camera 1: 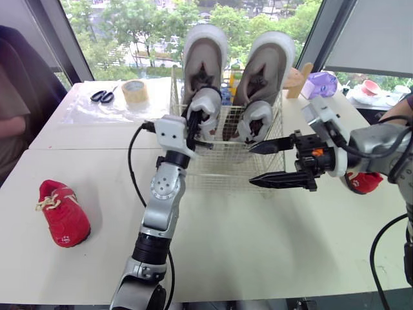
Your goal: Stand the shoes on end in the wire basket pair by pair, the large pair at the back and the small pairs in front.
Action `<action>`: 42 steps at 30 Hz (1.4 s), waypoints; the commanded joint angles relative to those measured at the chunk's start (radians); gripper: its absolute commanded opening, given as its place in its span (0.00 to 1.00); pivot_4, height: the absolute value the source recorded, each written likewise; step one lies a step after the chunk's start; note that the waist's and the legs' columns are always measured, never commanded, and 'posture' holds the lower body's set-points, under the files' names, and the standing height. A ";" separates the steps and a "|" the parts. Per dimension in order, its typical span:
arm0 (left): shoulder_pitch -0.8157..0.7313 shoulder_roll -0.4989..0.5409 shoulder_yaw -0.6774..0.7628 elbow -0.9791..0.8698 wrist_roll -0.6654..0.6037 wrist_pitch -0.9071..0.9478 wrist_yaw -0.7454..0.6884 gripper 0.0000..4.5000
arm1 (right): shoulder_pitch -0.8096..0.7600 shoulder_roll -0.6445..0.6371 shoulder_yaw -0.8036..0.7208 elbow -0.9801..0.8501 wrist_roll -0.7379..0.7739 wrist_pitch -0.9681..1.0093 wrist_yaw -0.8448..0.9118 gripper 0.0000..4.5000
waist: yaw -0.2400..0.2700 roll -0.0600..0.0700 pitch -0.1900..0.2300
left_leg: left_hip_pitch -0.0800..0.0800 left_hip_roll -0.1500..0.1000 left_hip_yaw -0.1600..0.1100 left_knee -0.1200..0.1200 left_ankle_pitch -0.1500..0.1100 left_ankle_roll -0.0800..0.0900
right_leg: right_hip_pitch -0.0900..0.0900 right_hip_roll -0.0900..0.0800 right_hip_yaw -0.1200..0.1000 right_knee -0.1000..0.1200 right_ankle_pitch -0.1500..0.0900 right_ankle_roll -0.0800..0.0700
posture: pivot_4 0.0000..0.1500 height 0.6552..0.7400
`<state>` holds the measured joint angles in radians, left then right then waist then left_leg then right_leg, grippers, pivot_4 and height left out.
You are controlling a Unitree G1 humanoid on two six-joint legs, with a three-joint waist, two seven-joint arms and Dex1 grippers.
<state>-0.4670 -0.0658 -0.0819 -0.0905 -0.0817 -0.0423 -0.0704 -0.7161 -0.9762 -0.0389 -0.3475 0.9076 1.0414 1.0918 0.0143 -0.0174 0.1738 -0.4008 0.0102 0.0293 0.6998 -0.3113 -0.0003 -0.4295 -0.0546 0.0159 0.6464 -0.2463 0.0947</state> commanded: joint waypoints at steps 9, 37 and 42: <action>0.132 0.114 -0.002 -0.362 -0.058 0.265 -0.068 0.91 | 0.009 0.017 -0.009 0.017 -0.024 -0.039 0.006 1.00 | 0.001 0.000 0.000 | 0.000 0.000 0.000 0.000 0.000 0.000 | 0.000 0.000 0.000 0.000 0.000 0.000 | 1.00 1.00; 0.178 0.514 0.456 -0.538 -1.286 1.024 -0.071 0.96 | 0.251 0.052 -0.469 0.294 -0.131 -0.121 -0.352 1.00 | -0.002 0.000 0.000 | 0.002 -0.002 -0.001 0.000 0.000 0.000 | 0.004 -0.002 0.001 -0.002 0.000 0.000 | 1.00 1.00; 0.242 0.482 0.316 -0.620 -1.262 0.990 -0.059 0.96 | 0.462 0.115 -0.554 0.237 -0.241 -0.241 -0.461 1.00 | -0.003 0.000 0.000 | 0.004 -0.001 0.000 -0.002 0.000 0.000 | 0.004 0.000 0.003 -0.002 0.000 0.000 | 1.00 1.00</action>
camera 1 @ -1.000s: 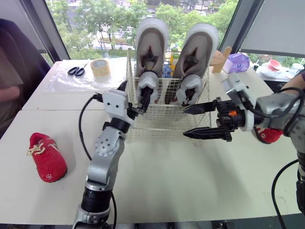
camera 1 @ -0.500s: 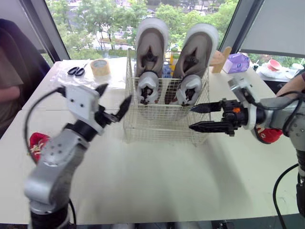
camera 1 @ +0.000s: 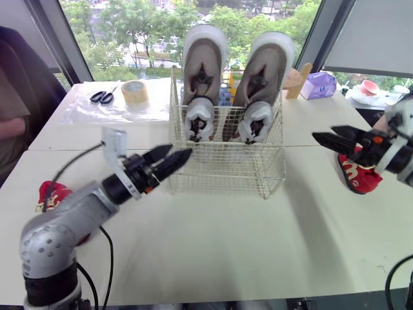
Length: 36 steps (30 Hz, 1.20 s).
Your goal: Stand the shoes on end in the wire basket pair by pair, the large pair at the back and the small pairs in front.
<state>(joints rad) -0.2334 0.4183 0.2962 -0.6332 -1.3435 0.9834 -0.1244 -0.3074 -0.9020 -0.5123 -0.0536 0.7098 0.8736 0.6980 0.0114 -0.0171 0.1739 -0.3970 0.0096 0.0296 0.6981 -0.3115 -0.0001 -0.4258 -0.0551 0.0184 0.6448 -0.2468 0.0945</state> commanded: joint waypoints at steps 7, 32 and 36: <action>0.059 0.046 -0.207 -0.127 -0.020 -0.049 -0.129 0.96 | 0.246 0.236 -0.194 -0.168 -0.147 -0.212 -0.293 1.00 | 0.000 0.007 -0.003 | 0.005 0.002 0.003 -0.001 0.000 0.000 | 0.003 0.006 0.006 0.001 -0.001 -0.002 | 1.00 1.00; 0.070 0.118 -0.284 -0.121 -0.028 -0.103 -0.102 0.96 | -0.061 0.221 -0.050 0.706 -0.375 -0.658 -0.349 1.00 | -0.007 0.008 -0.003 | 0.006 0.002 0.003 -0.001 0.000 0.000 | 0.003 0.008 0.007 0.000 -0.002 -0.004 | 1.00 1.00; 0.082 0.142 -0.274 -0.138 -0.063 -0.112 -0.075 0.96 | -0.120 0.219 -0.011 0.881 -0.409 -0.750 -0.328 1.00 | -0.008 0.008 -0.003 | 0.006 0.002 0.003 -0.001 0.000 0.000 | 0.004 0.008 0.007 0.000 -0.002 -0.004 | 1.00 1.00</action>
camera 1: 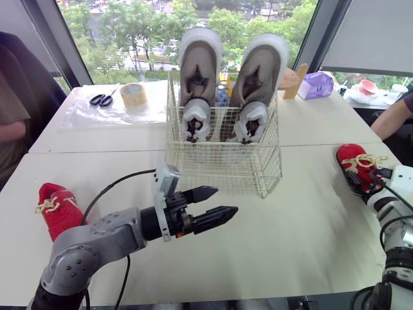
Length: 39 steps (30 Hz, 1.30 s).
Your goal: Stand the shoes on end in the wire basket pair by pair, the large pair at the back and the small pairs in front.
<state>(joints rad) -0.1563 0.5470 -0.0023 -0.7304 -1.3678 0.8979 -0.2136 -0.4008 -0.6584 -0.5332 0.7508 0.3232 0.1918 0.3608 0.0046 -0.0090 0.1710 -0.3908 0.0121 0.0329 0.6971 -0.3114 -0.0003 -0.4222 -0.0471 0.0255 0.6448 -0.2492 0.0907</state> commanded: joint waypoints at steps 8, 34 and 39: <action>0.011 0.075 0.045 -0.041 -0.103 -0.041 0.032 1.00 | -0.095 -0.010 0.052 0.199 -0.046 -0.182 0.023 0.49 | -0.020 0.000 0.000 | 0.000 0.001 -0.001 0.000 0.000 0.000 | 0.001 0.000 0.000 -0.001 0.000 0.000 | 1.00 1.00; -0.627 0.145 0.446 0.496 -0.604 -0.174 0.131 1.00 | -0.731 -0.090 0.384 -0.785 0.364 0.289 0.514 0.48 | -0.011 0.004 0.010 | -0.002 0.000 -0.003 -0.011 0.002 -0.003 | -0.005 -0.002 -0.003 -0.001 0.000 0.000 | 1.00 1.00; -0.654 0.159 0.439 0.508 -0.604 -0.077 0.121 1.00 | -0.712 -0.080 0.486 -0.803 0.264 0.195 0.635 0.48 | -0.014 0.004 0.010 | -0.003 0.000 -0.003 -0.011 0.002 -0.003 | -0.004 -0.002 -0.003 -0.007 0.000 0.001 | 1.00 1.00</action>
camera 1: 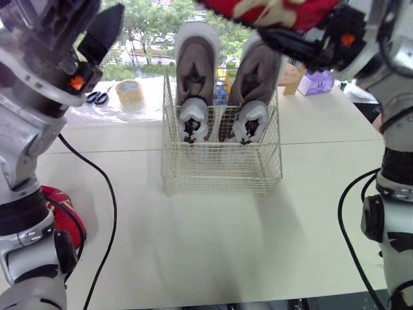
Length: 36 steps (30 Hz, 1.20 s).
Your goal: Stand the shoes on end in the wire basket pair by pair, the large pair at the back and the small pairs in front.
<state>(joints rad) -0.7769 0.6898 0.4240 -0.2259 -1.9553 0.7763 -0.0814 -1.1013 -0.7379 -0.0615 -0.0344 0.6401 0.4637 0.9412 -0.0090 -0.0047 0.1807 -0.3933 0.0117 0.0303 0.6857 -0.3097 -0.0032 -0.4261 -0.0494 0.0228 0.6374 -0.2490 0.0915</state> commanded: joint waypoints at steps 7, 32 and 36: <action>-0.066 0.051 -0.038 0.081 -0.017 0.153 -0.054 1.00 | 0.007 0.039 0.042 -0.027 -0.104 -0.122 0.086 0.48 | -0.003 0.000 0.000 | 0.000 0.001 0.000 -0.001 0.001 -0.002 | -0.001 0.001 0.000 0.001 0.000 0.000 | 1.00 1.00; -0.078 0.028 -0.021 0.165 -0.017 0.187 -0.106 0.05 | 0.129 0.048 -0.059 -0.095 -0.058 0.055 0.015 0.99 | -0.002 0.000 0.000 | 0.000 0.001 -0.001 -0.002 0.005 -0.008 | -0.001 -0.004 0.000 0.001 0.000 0.000 | 1.00 1.00; -0.020 -0.118 0.031 0.028 -0.008 0.016 -0.018 0.05 | 0.147 0.228 -0.292 -0.089 0.336 0.297 -0.297 0.99 | -0.003 0.000 0.000 | 0.000 0.001 -0.001 -0.002 0.006 -0.010 | -0.001 -0.005 -0.001 0.001 0.000 0.000 | 1.00 1.00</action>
<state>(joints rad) -0.7968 0.6010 0.4173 -0.1194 -1.9518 0.8755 -0.1253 -0.9463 -0.5664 -0.2464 -0.1086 0.7816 0.6835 0.7823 -0.0118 -0.0051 0.1806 -0.3928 0.0127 0.0294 0.6830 -0.3038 -0.0137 -0.4276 -0.0548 0.0221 0.6387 -0.2488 0.0910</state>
